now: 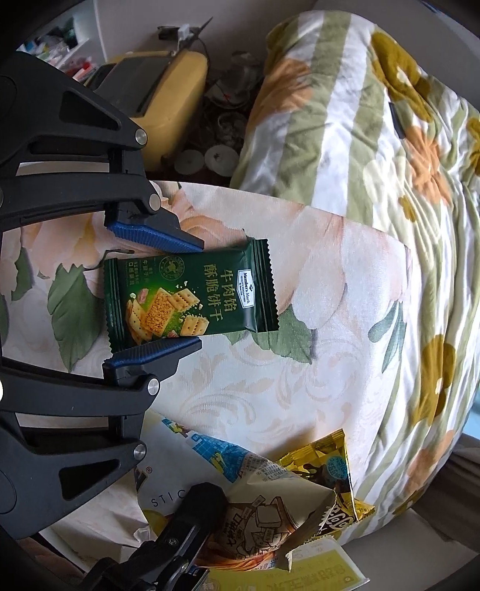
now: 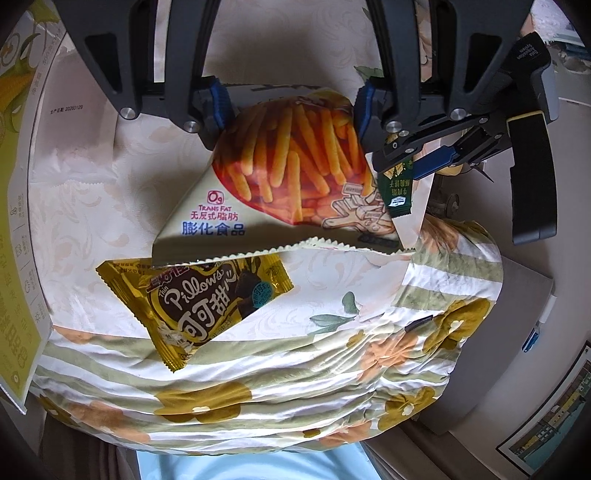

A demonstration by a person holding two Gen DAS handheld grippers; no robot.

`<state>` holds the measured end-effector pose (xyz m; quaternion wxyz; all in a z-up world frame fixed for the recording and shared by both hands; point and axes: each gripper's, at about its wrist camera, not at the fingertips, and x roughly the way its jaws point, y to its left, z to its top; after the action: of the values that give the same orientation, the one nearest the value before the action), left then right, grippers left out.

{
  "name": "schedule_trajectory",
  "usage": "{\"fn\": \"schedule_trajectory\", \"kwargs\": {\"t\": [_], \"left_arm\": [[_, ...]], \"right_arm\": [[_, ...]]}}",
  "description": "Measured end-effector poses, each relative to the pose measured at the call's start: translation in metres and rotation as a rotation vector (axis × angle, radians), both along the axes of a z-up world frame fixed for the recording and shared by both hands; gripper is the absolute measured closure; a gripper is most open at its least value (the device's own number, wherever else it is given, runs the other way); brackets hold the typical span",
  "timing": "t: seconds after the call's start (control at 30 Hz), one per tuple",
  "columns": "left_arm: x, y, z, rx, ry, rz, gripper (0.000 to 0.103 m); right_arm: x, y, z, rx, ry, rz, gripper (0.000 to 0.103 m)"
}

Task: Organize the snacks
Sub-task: 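Carry both snacks over the yellow box and open both tools to drop them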

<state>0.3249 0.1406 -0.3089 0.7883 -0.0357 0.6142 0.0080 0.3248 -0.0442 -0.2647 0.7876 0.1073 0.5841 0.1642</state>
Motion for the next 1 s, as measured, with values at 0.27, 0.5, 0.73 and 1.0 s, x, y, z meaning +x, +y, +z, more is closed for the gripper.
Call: {"fn": "schedule_trajectory", "kwargs": {"t": [0.27, 0.5, 0.73, 1.0], "left_arm": [[-0.002, -0.002, 0.026, -0.006, -0.053, -0.059, 0.061], [-0.009, -0.007, 0.072, 0.012, -0.140, -0.146, 0.061], [-0.020, -0.017, 0.128, -0.024, -0.243, -0.261, 0.061], [-0.032, -0.064, 0.178, -0.125, -0.314, -0.446, 0.061]], "right_arm": [[-0.009, -0.002, 0.008, 0.002, -0.026, -0.039, 0.054], [-0.024, -0.004, 0.038, -0.001, -0.100, -0.091, 0.054], [-0.047, -0.009, 0.084, -0.003, -0.200, -0.145, 0.054], [-0.082, -0.036, 0.139, -0.009, -0.265, -0.248, 0.054]]}}
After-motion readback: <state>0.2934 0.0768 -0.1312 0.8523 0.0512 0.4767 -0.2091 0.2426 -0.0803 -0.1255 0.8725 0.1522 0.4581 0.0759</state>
